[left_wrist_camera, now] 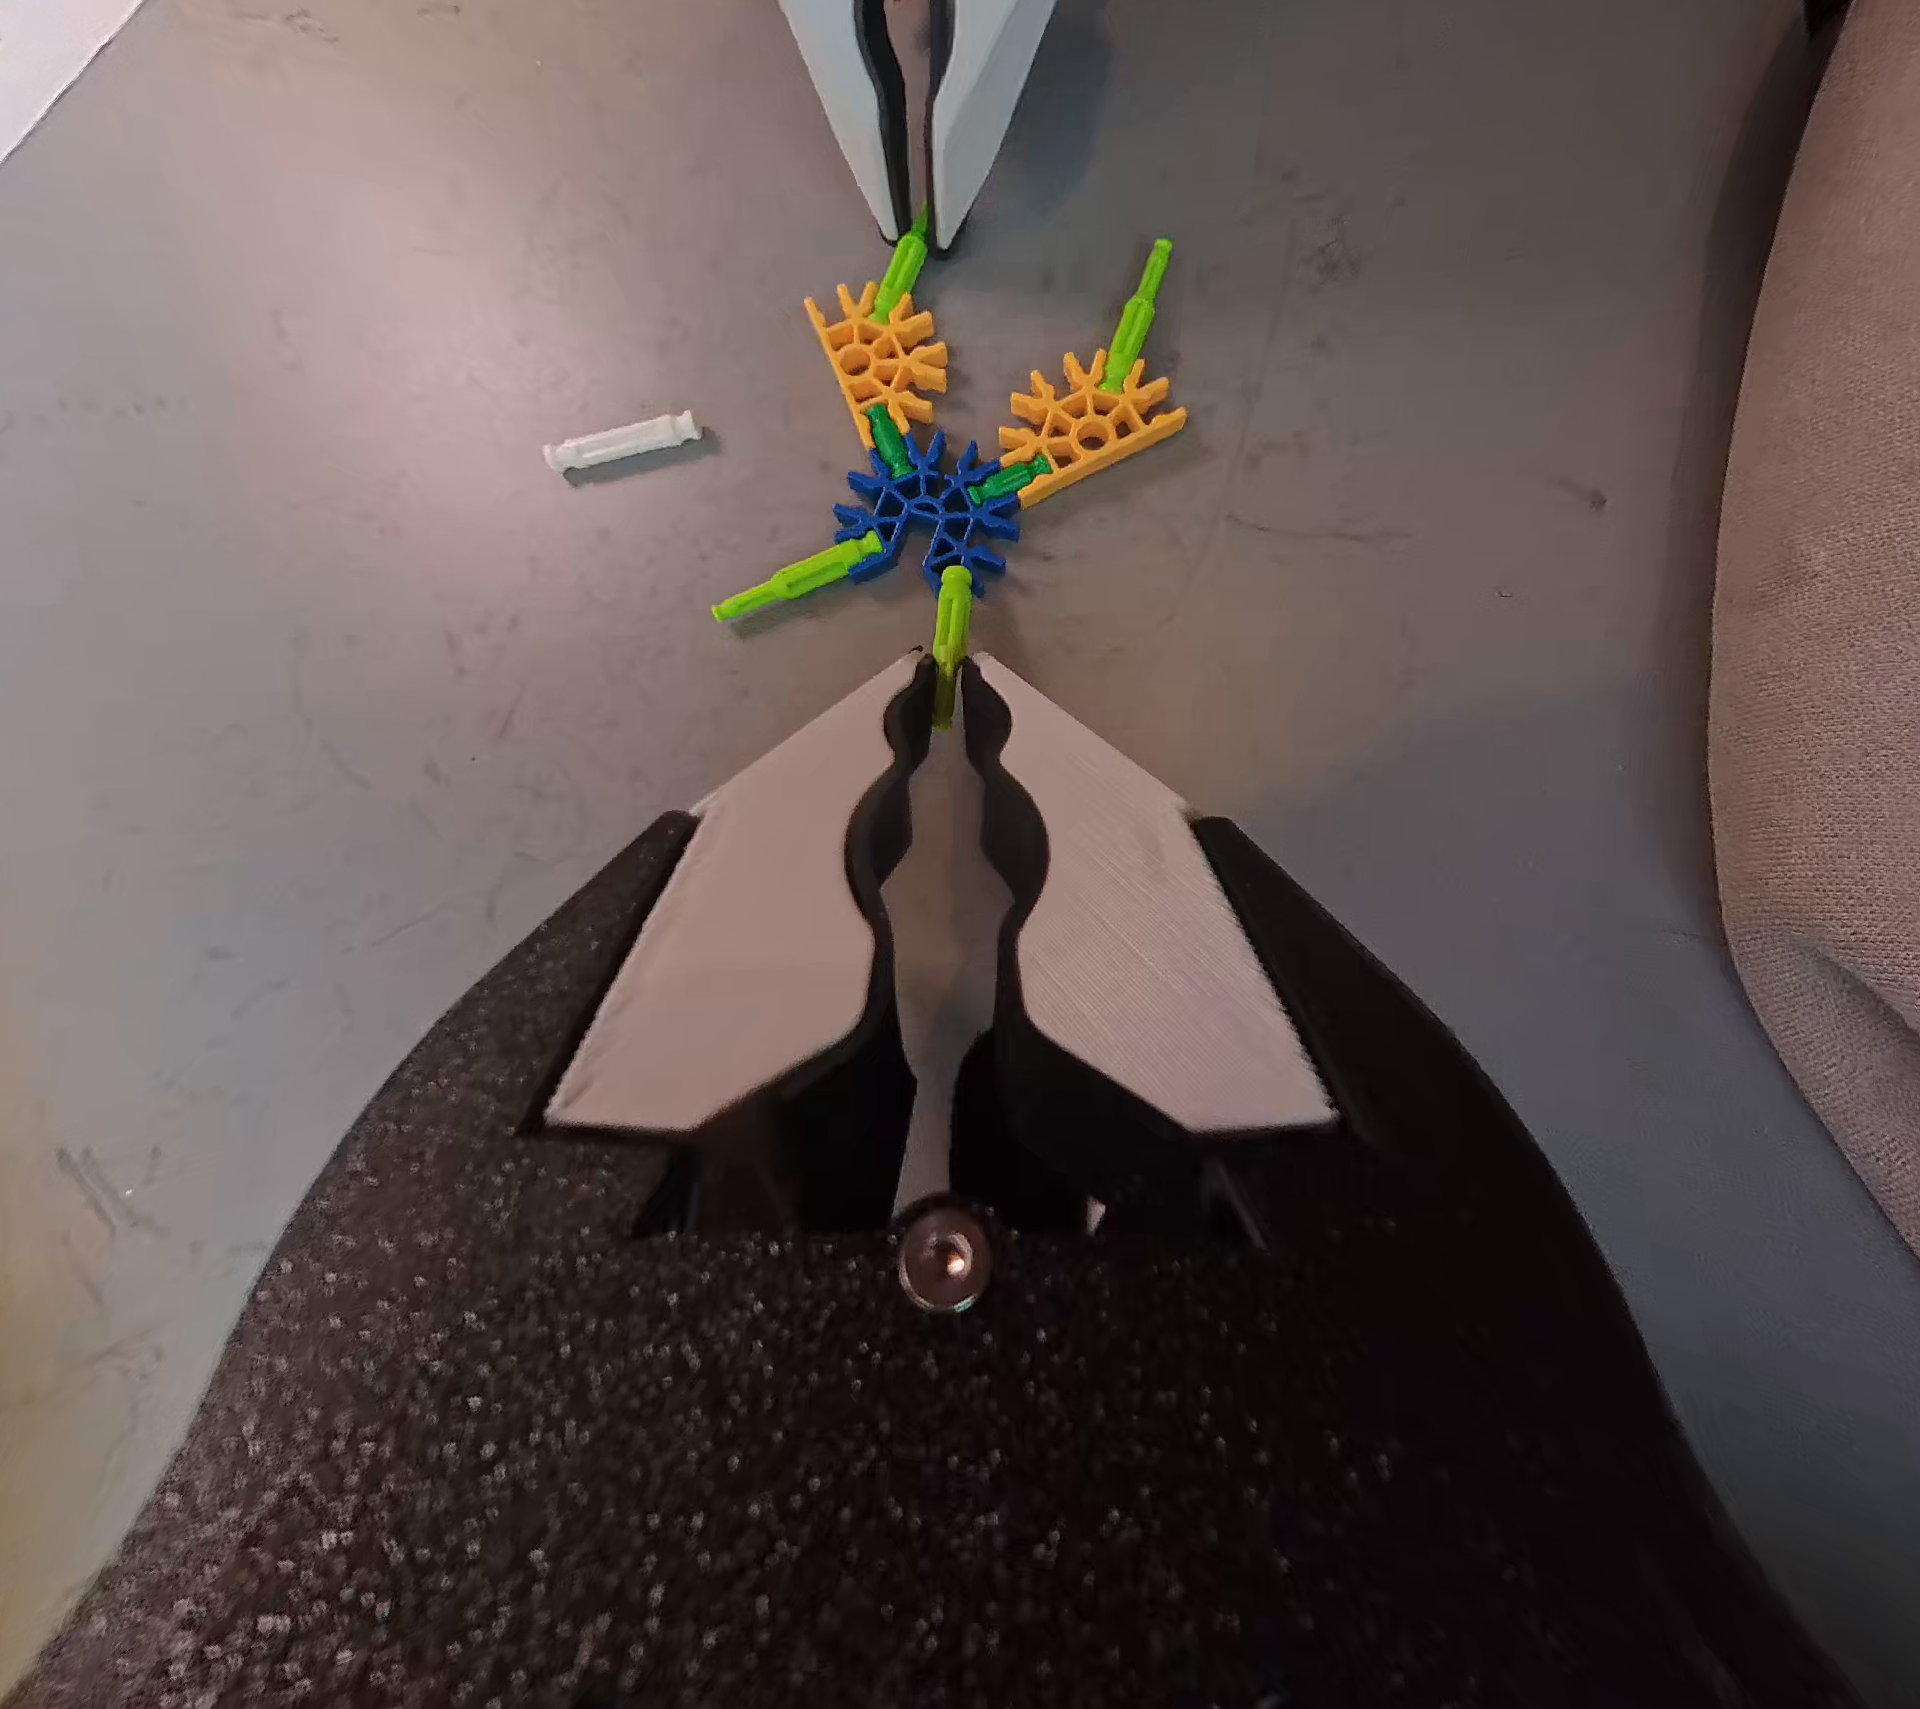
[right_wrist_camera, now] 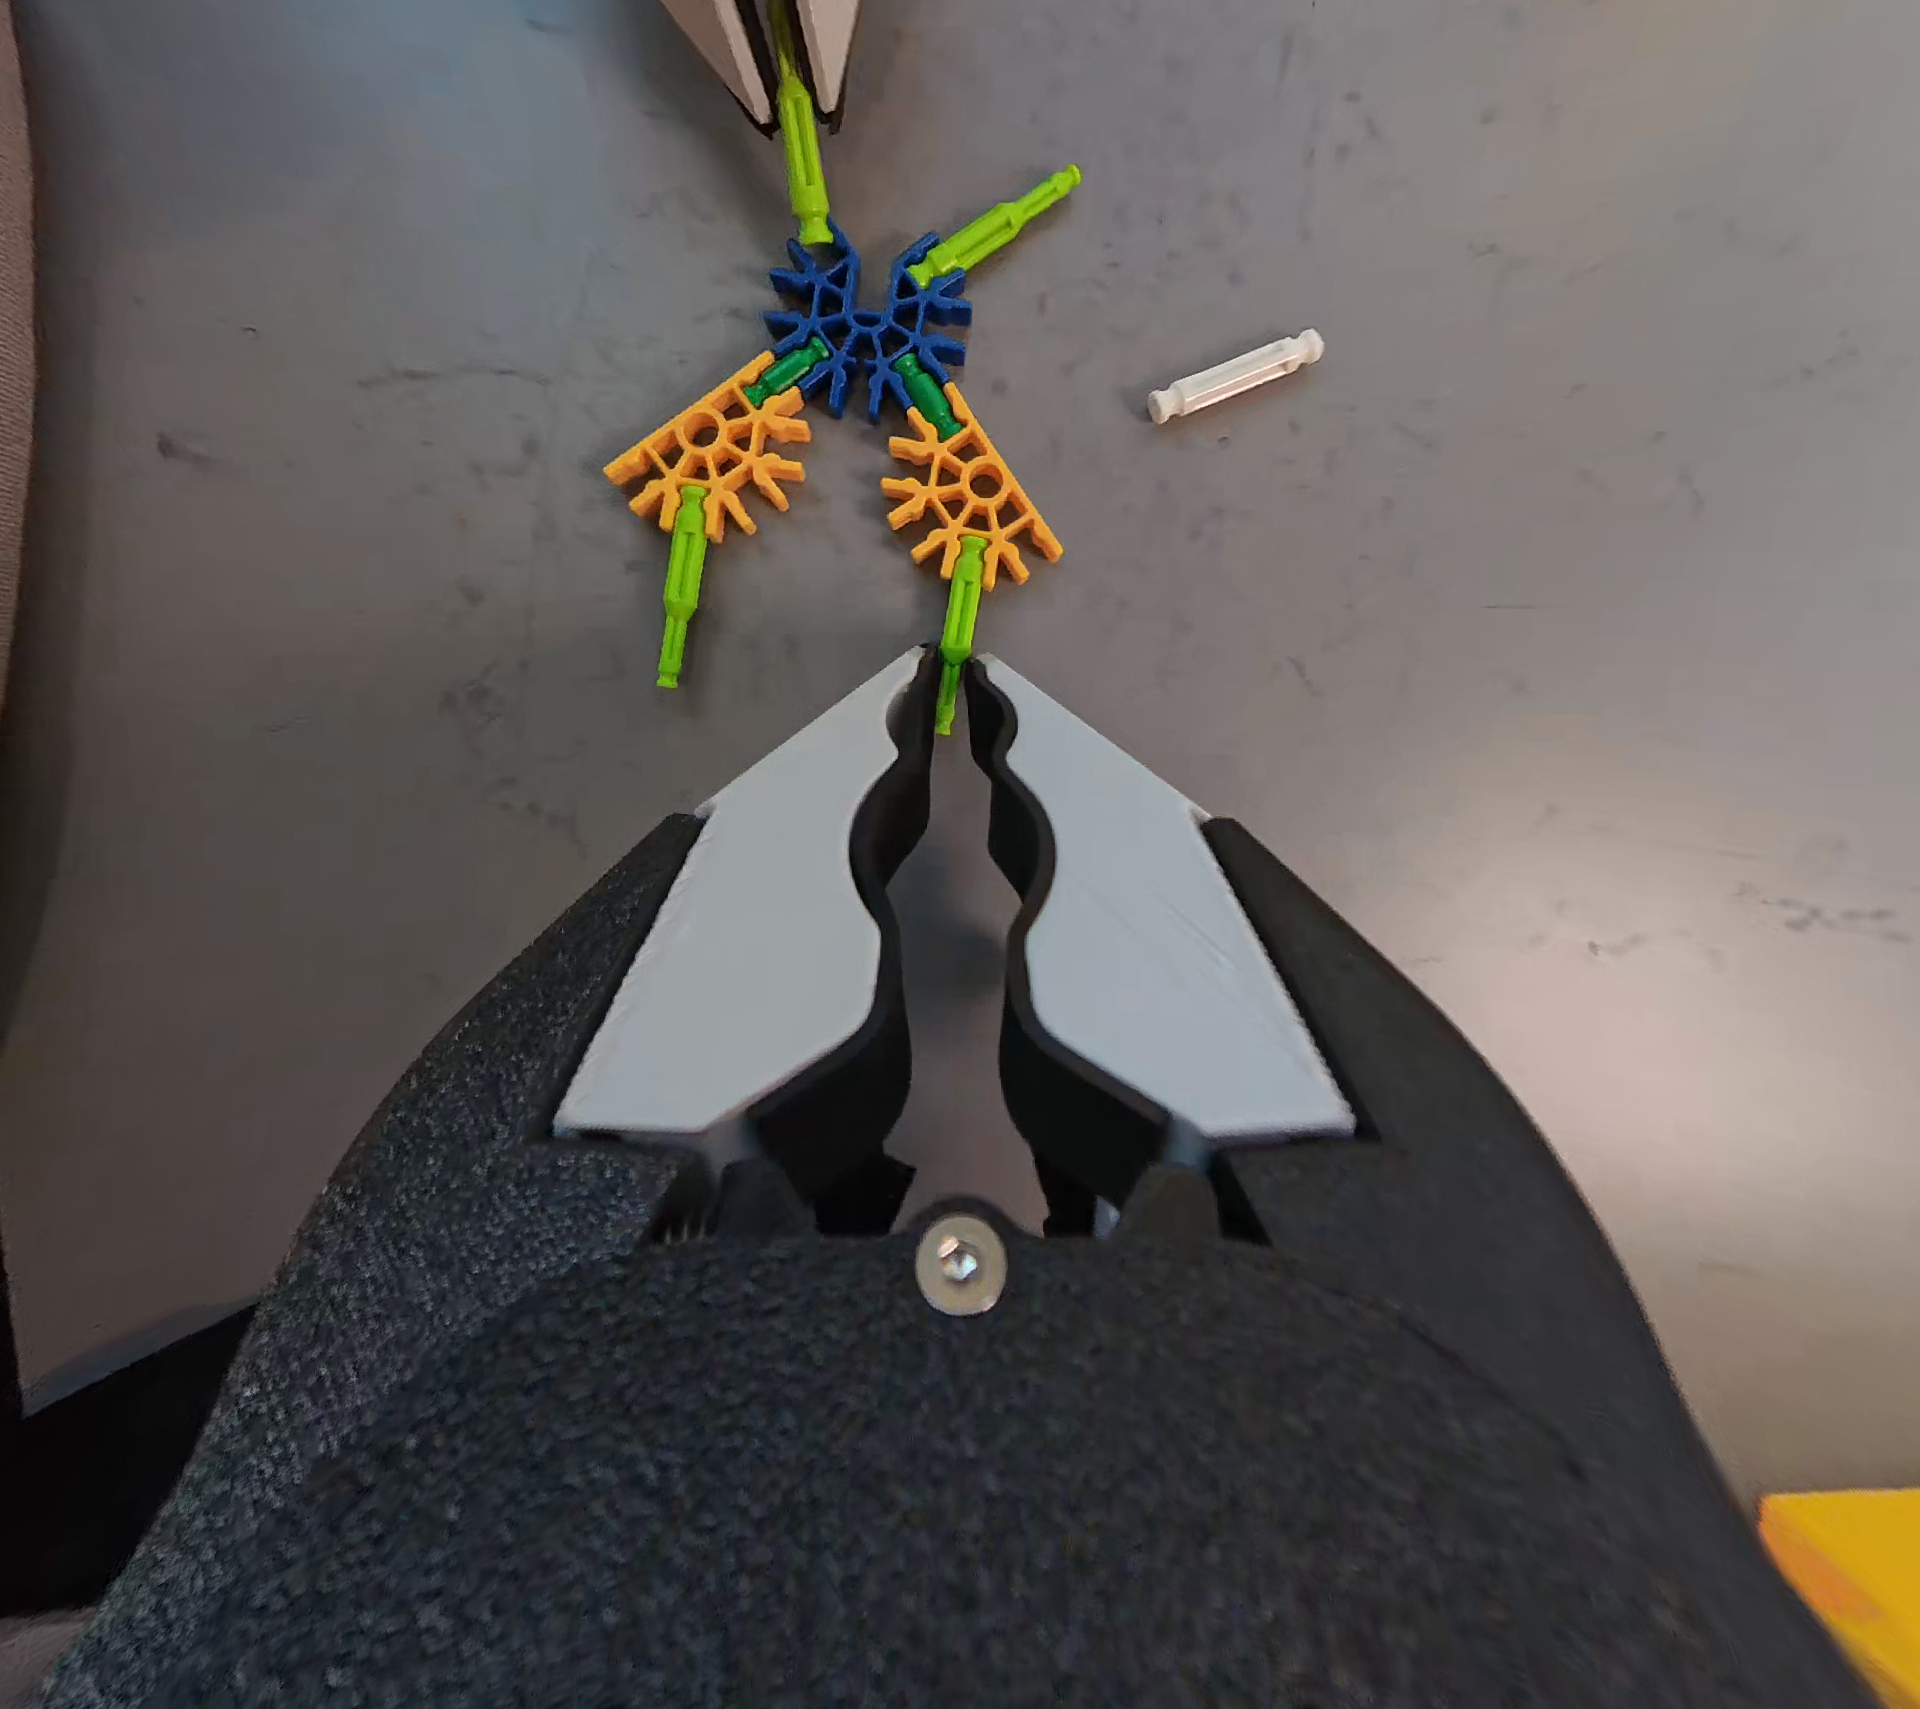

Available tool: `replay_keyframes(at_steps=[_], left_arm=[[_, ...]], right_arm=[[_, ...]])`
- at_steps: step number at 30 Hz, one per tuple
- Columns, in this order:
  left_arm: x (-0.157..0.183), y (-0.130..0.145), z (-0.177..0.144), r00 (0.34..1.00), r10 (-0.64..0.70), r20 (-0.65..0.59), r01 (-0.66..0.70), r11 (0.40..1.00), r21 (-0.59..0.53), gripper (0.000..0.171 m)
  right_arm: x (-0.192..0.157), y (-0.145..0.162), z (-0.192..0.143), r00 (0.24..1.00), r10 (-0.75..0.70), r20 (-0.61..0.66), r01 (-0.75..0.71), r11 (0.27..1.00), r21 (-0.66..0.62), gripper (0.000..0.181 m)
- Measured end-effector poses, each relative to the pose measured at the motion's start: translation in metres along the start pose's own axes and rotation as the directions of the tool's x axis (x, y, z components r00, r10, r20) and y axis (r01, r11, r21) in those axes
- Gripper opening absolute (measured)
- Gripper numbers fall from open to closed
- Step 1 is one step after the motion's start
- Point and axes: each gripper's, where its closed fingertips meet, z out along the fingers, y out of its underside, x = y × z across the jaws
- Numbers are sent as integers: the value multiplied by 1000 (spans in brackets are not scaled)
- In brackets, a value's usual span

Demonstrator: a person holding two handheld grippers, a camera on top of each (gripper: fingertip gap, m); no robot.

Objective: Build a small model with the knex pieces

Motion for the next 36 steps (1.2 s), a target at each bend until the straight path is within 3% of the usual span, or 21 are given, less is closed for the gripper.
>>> replay_keyframes(at_steps=[6,11,16,24,30,36], left_arm=[[-3,-1,3,1000,-15,18,15,1000,9,5],[-4,-9,3,999,-38,10,37,997,63,5],[-4,-4,8,999,-21,30,21,999,27,5],[-3,-3,11,999,-24,32,24,1000,10,4],[-2,-2,12,999,-33,27,33,999,6,4],[-1,-2,12,999,-38,23,38,999,3,4]], right_arm=[[-18,2,-4,995,12,94,-12,1000,4,9],[-19,4,-3,995,11,101,-11,1000,-1,6],[-16,2,-7,996,15,88,-16,1000,18,6],[-4,-49,-15,997,-66,-47,76,970,229,0],[-18,-69,10,987,-157,-27,159,968,193,0],[-19,-63,25,987,-158,-6,158,983,92,0]])
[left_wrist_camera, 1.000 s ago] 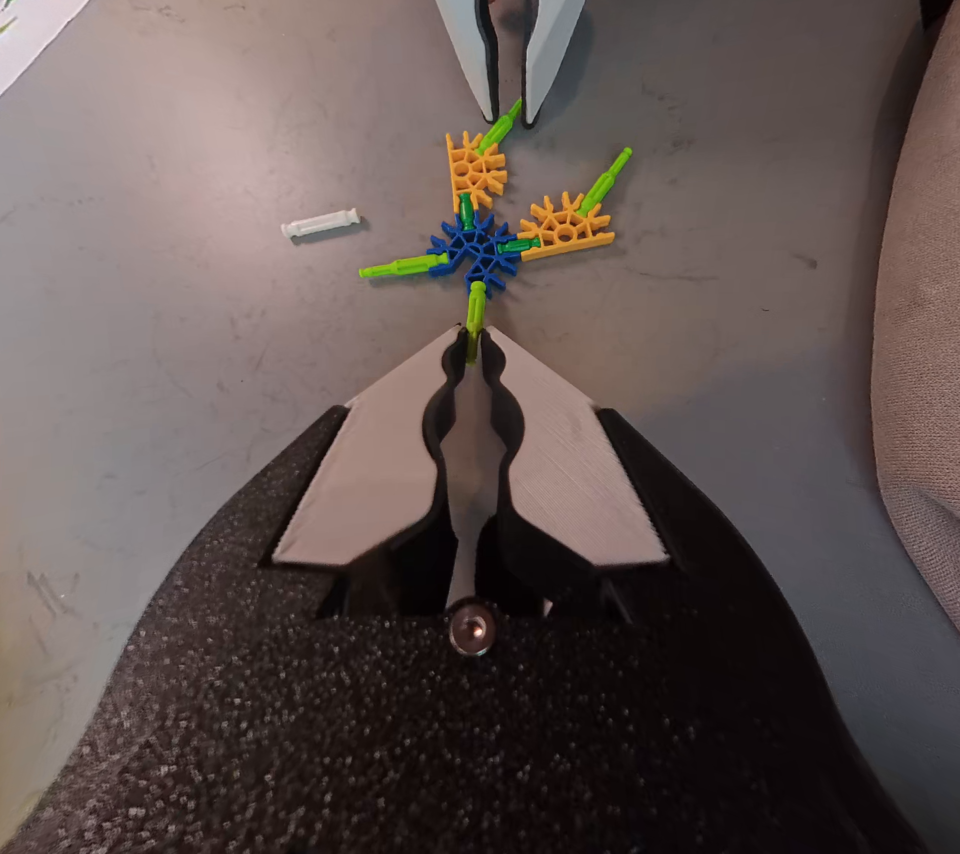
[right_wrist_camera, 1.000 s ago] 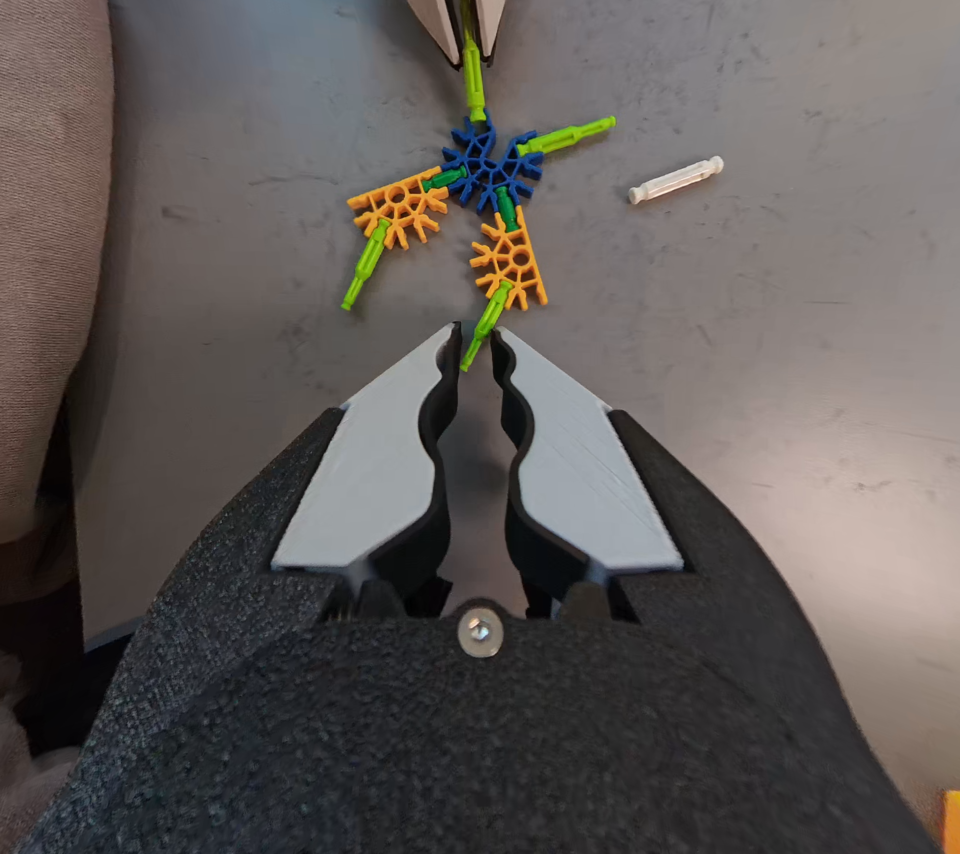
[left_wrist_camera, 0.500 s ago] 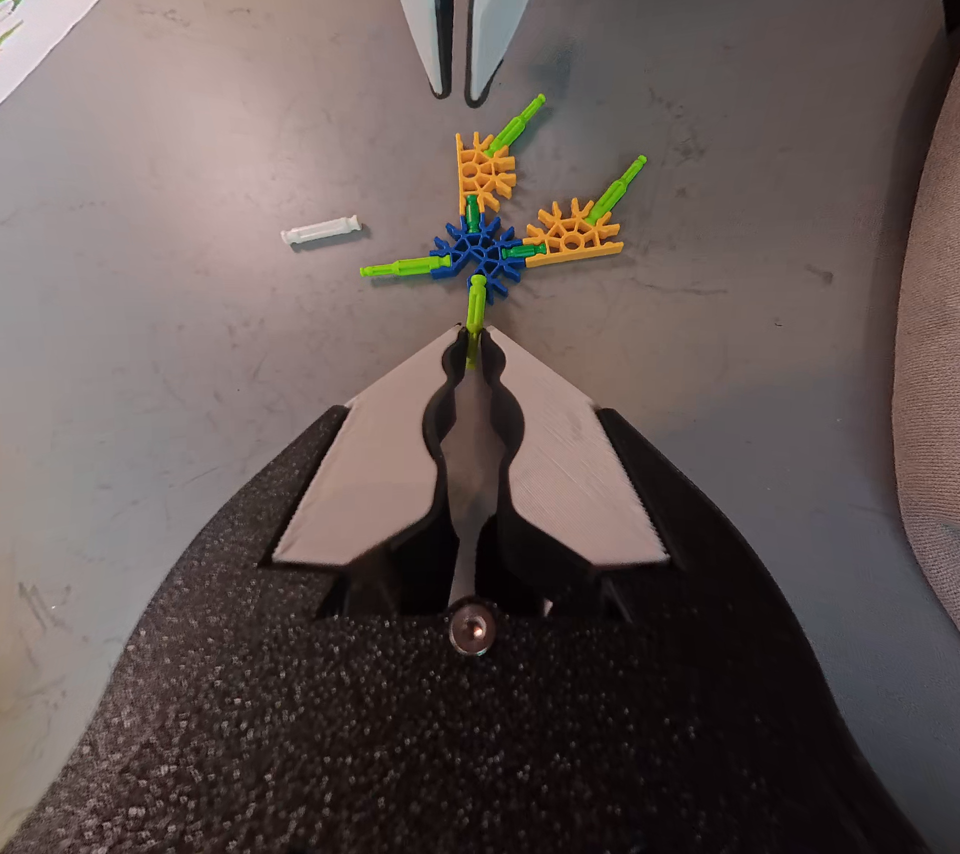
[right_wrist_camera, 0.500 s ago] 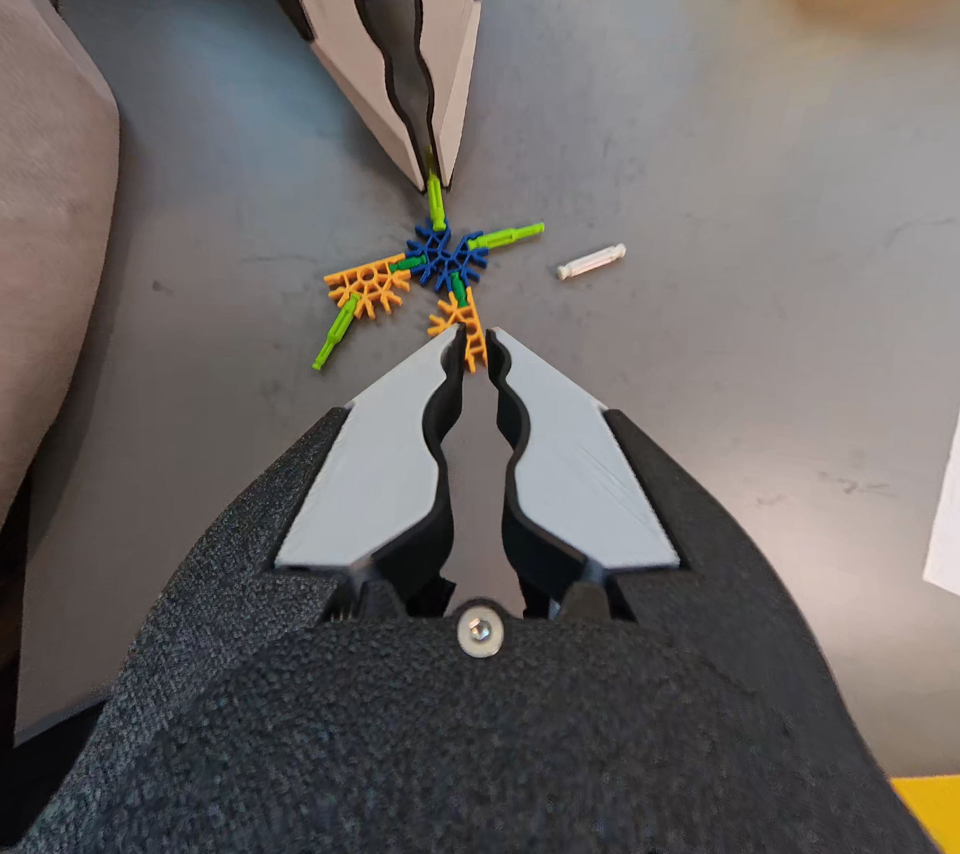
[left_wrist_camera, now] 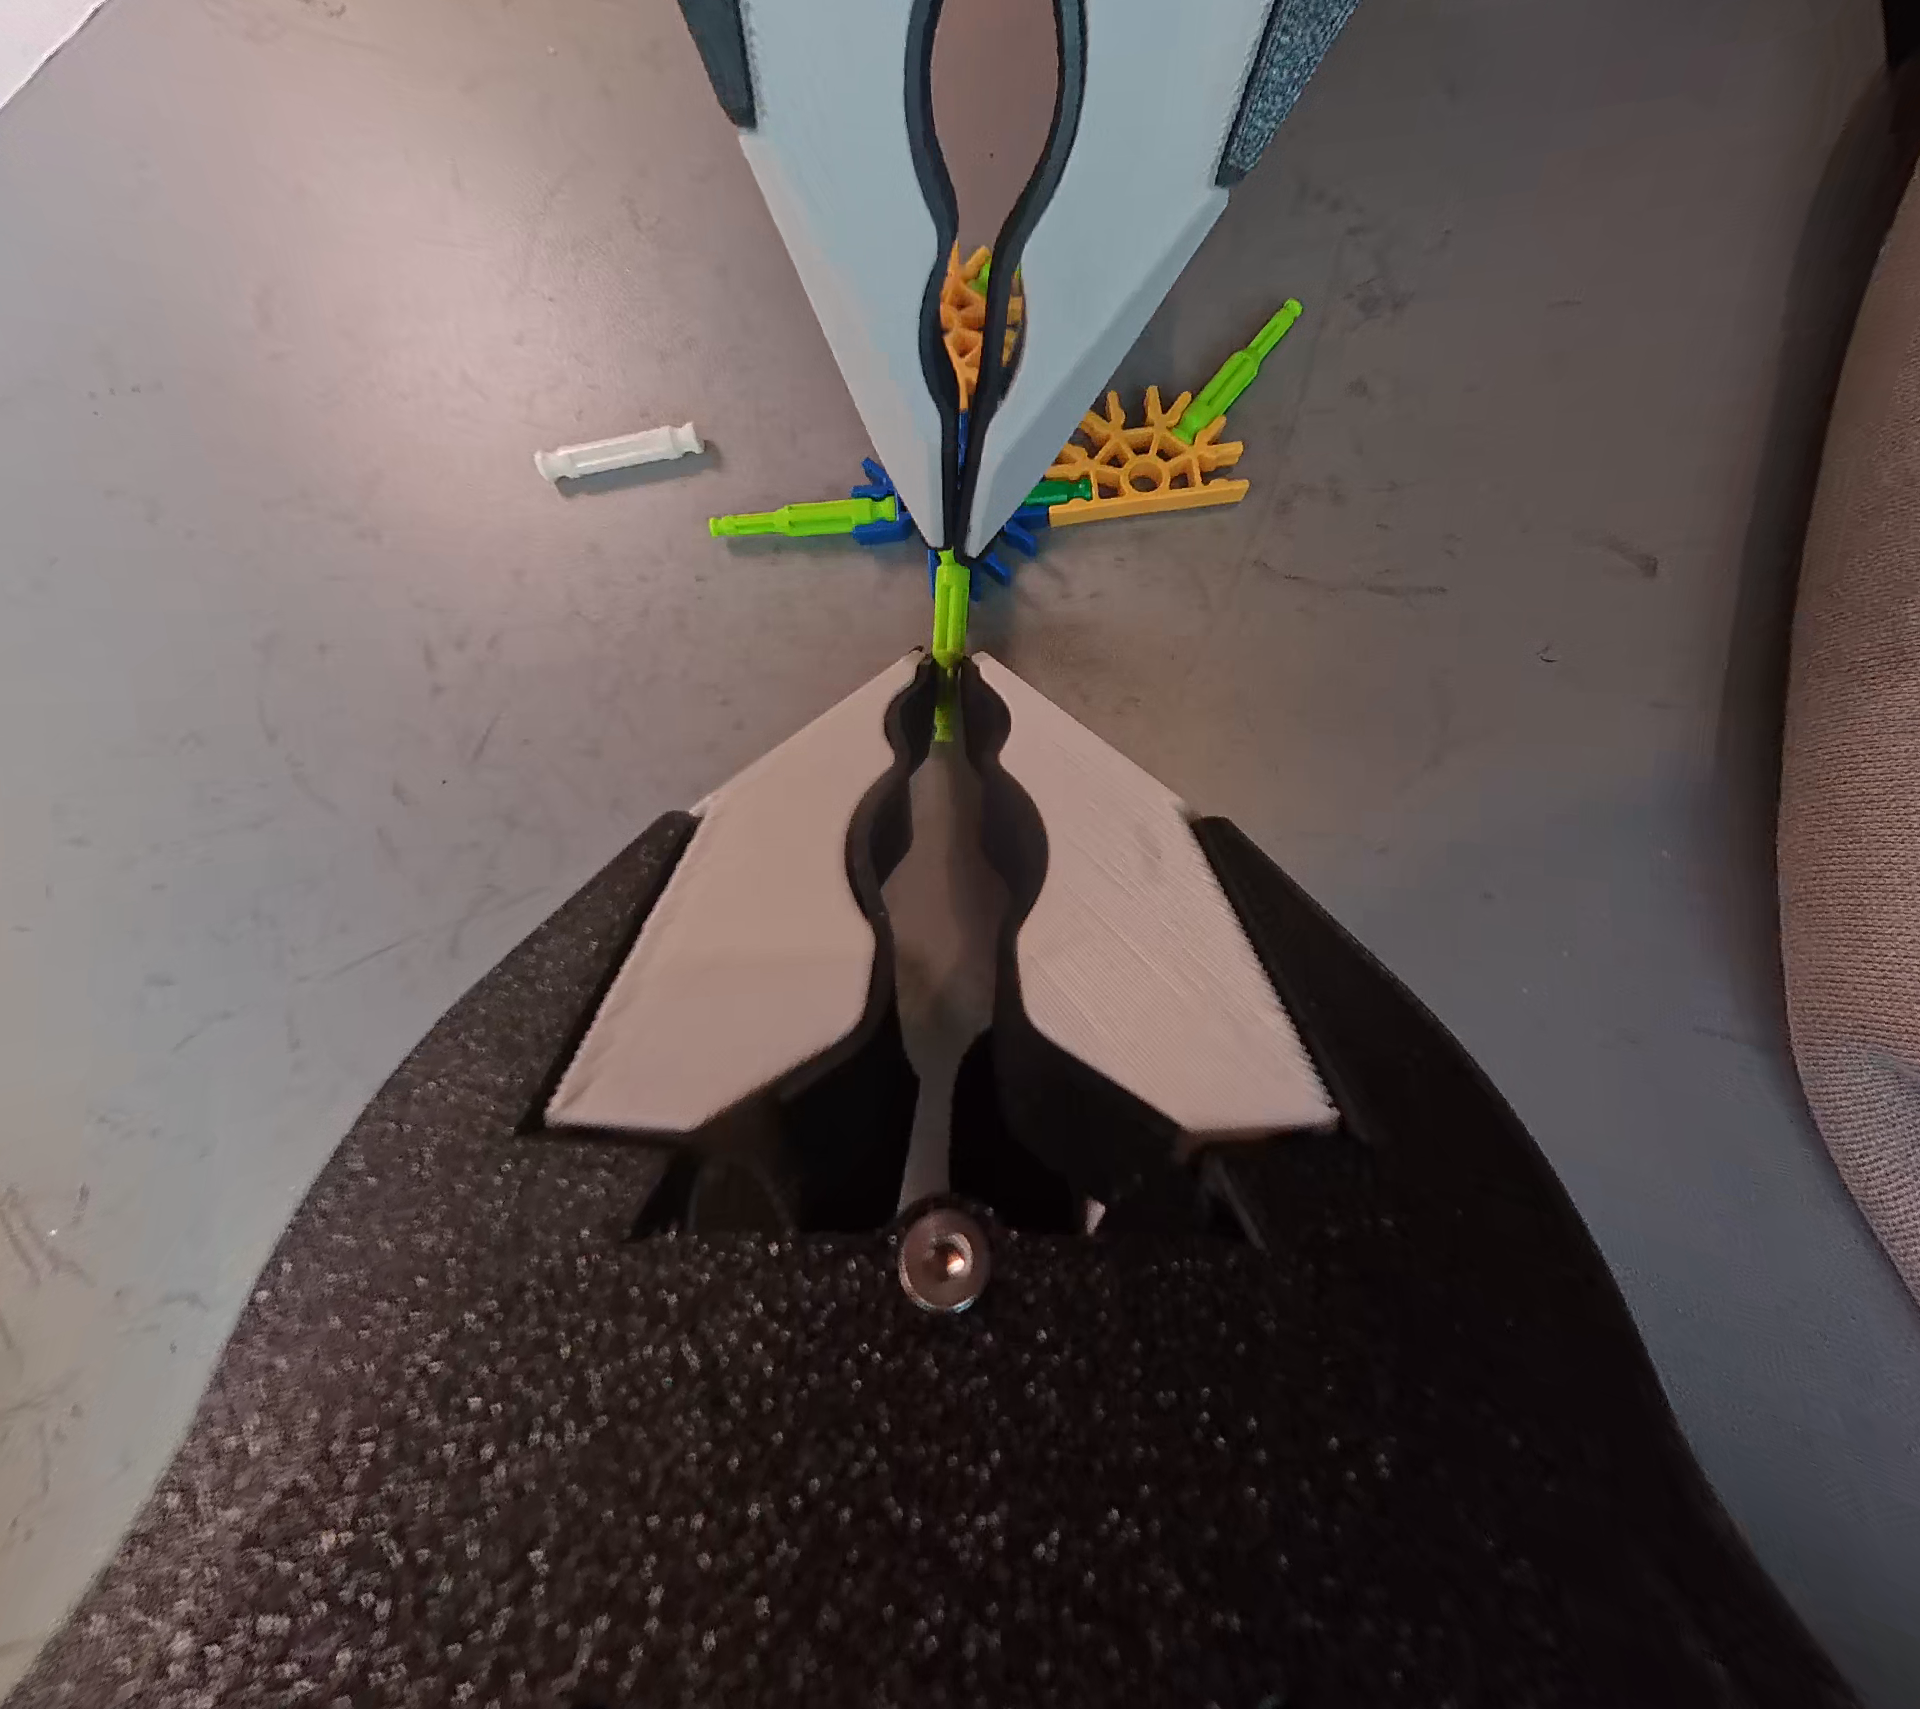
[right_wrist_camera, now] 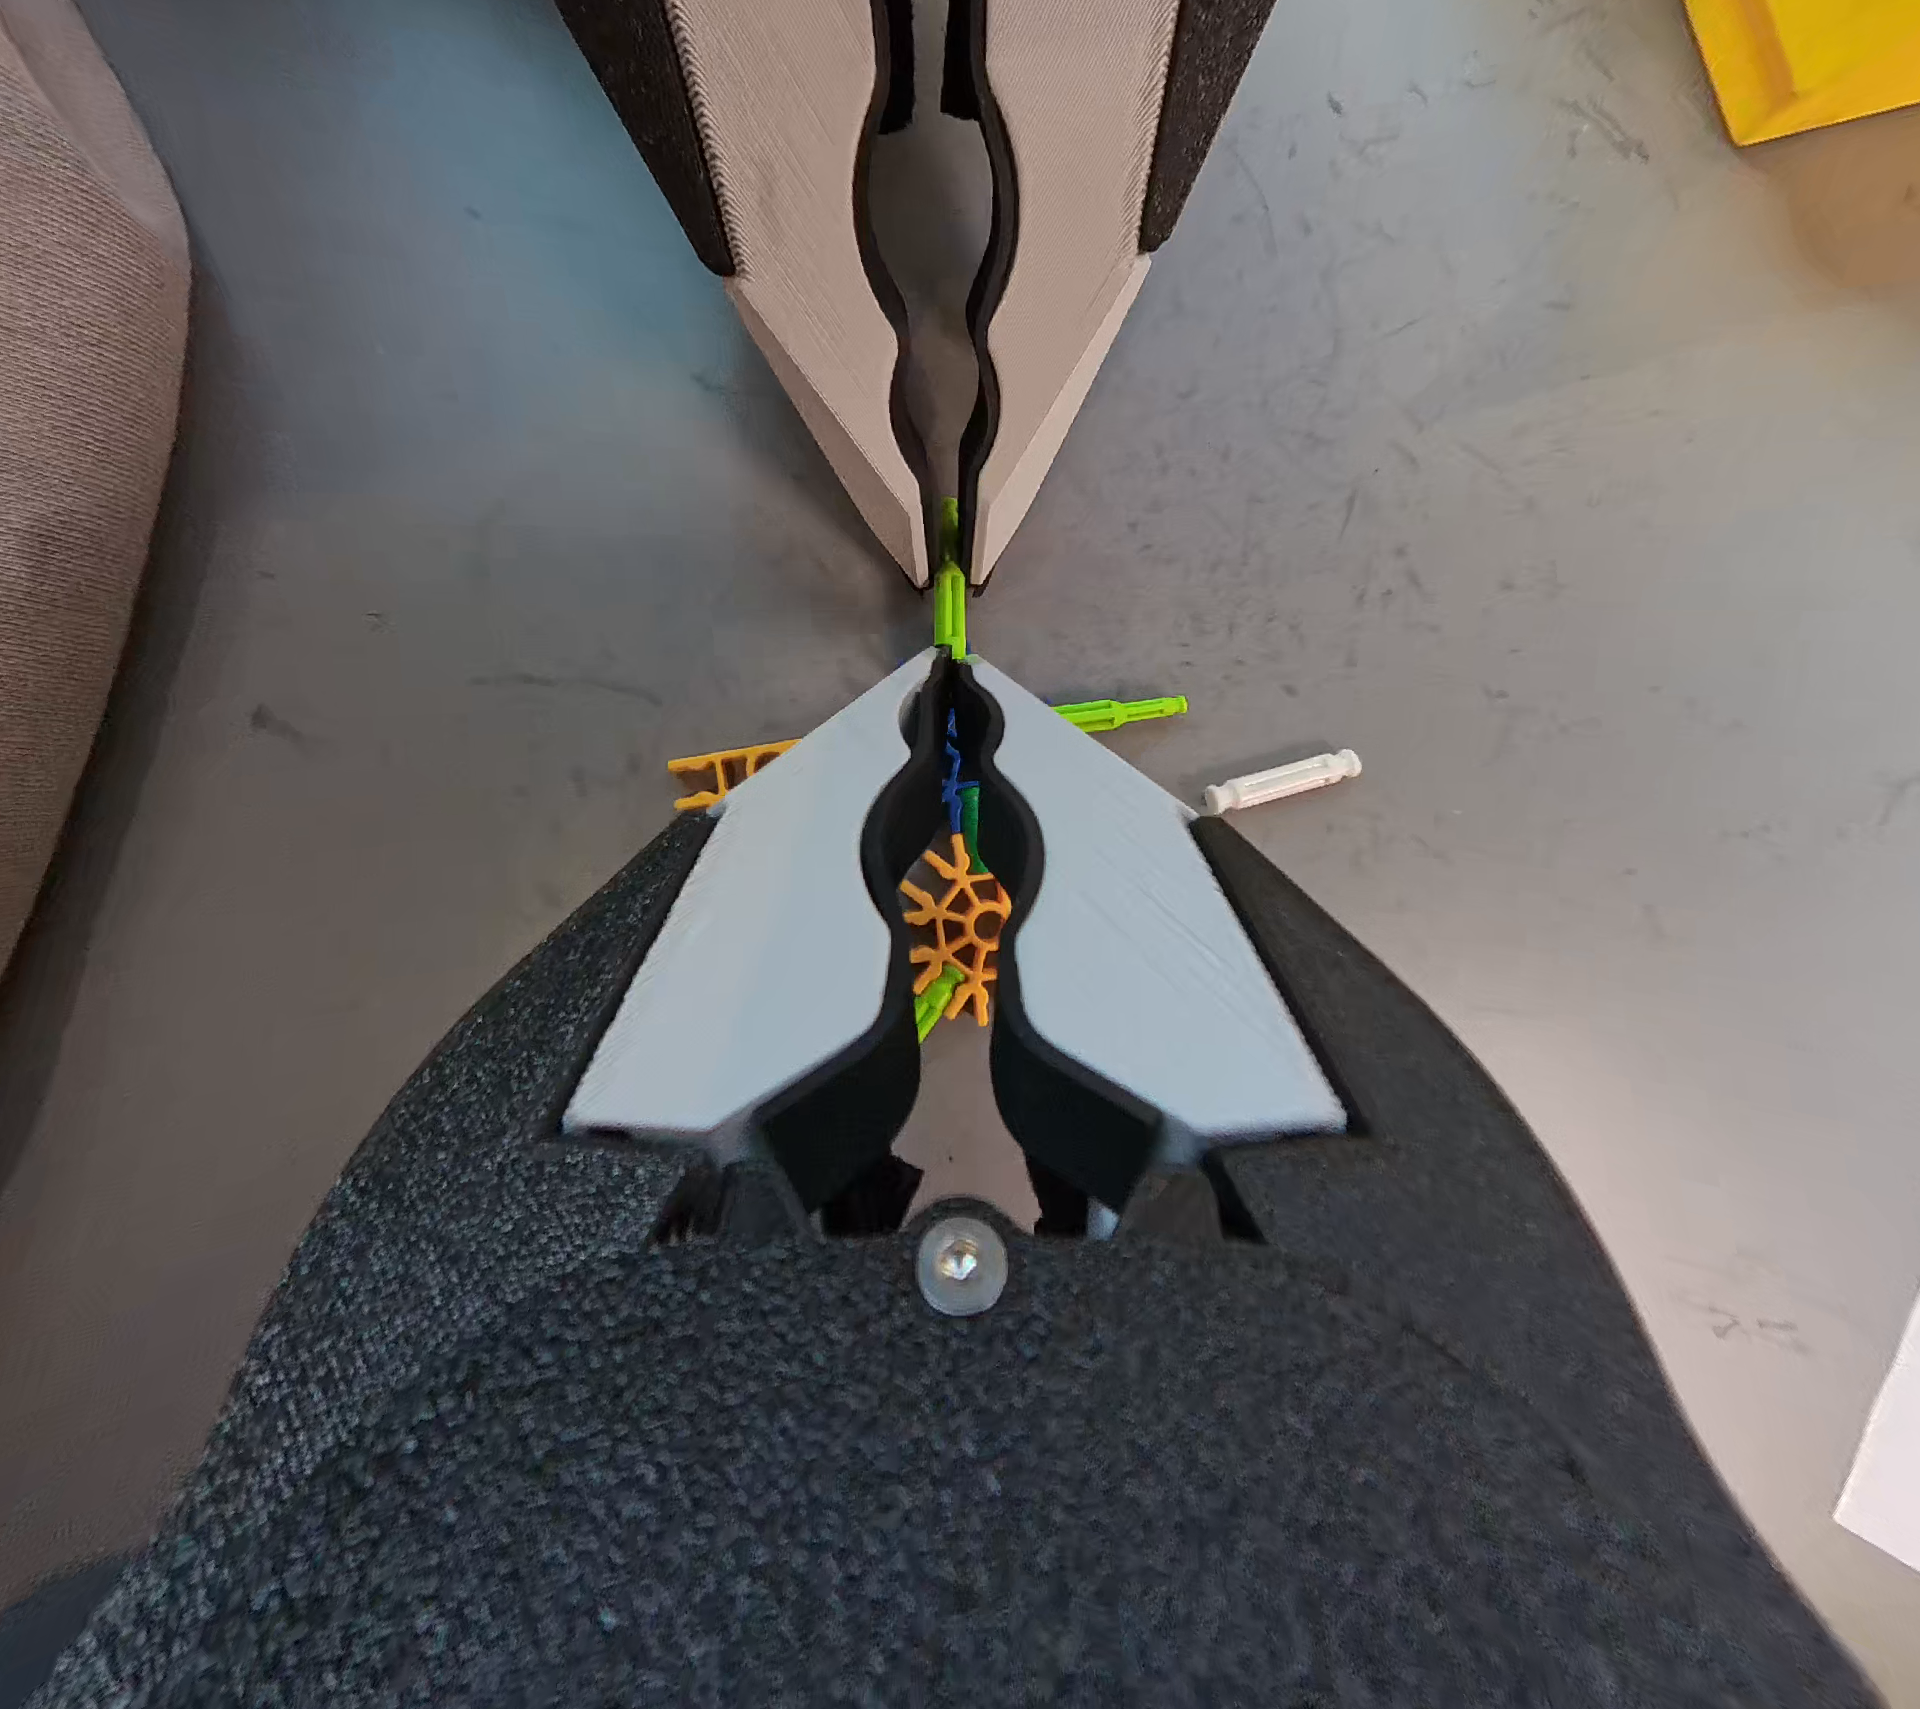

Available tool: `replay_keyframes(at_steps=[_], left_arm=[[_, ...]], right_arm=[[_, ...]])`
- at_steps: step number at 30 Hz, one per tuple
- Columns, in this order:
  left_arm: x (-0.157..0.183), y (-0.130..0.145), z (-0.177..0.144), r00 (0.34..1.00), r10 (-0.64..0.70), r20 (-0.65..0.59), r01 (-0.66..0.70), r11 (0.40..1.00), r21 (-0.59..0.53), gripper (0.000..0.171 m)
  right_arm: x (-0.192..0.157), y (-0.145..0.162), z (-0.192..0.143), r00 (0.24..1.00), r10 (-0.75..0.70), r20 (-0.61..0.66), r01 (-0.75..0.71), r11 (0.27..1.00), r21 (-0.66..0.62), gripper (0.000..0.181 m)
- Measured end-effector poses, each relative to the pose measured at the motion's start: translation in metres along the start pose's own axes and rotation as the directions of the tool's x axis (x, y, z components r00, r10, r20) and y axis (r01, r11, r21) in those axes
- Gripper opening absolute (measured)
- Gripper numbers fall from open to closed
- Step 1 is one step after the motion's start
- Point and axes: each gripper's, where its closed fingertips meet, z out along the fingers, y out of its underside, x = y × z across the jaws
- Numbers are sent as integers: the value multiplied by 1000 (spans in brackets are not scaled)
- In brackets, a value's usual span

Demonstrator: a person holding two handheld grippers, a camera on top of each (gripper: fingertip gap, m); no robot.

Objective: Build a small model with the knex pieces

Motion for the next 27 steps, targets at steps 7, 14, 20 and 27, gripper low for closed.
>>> replay_keyframes(at_steps=[7,14,20,27], left_arm=[[0,0,0,1000,4,-9,-4,1000,10,5],[-1,1,-6,1000,3,-16,-2,1000,17,5],[0,4,-3,997,-46,-54,47,999,17,5],[-2,0,-6,989,-117,-91,123,991,58,0]], right_arm=[[1,3,3,1000,10,15,-8,996,-93,0],[2,2,5,998,20,63,-8,981,-192,0],[0,3,7,995,9,96,15,969,-248,0],[0,3,7,995,37,90,-13,968,-249,0]])
